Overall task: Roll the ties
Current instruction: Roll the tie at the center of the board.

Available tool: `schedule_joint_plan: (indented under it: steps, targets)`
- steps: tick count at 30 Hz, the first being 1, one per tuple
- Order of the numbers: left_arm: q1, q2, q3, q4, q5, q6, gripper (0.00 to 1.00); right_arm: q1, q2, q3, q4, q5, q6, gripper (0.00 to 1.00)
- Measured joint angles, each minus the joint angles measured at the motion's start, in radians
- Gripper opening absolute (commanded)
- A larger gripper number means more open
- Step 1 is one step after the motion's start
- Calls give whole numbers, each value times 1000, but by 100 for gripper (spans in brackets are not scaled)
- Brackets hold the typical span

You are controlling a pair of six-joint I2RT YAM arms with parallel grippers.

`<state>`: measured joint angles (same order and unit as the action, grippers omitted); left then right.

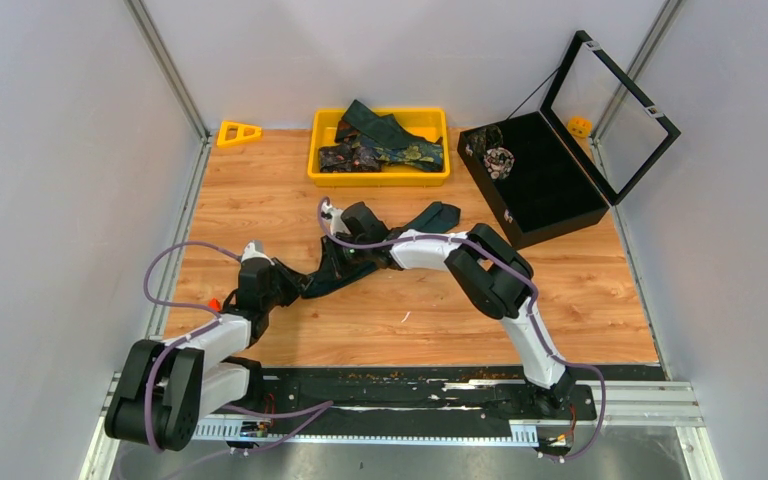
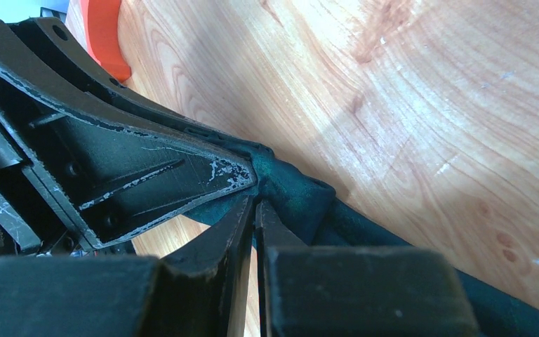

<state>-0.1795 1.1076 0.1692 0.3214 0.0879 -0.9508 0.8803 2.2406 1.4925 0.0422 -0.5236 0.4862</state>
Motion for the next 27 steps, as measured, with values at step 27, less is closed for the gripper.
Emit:
schedule_joint_plan:
  steps: [27]
  targets:
    - [-4,-245,119,-540,-18,143,0,60,-51,4,-132,44,-9,18]
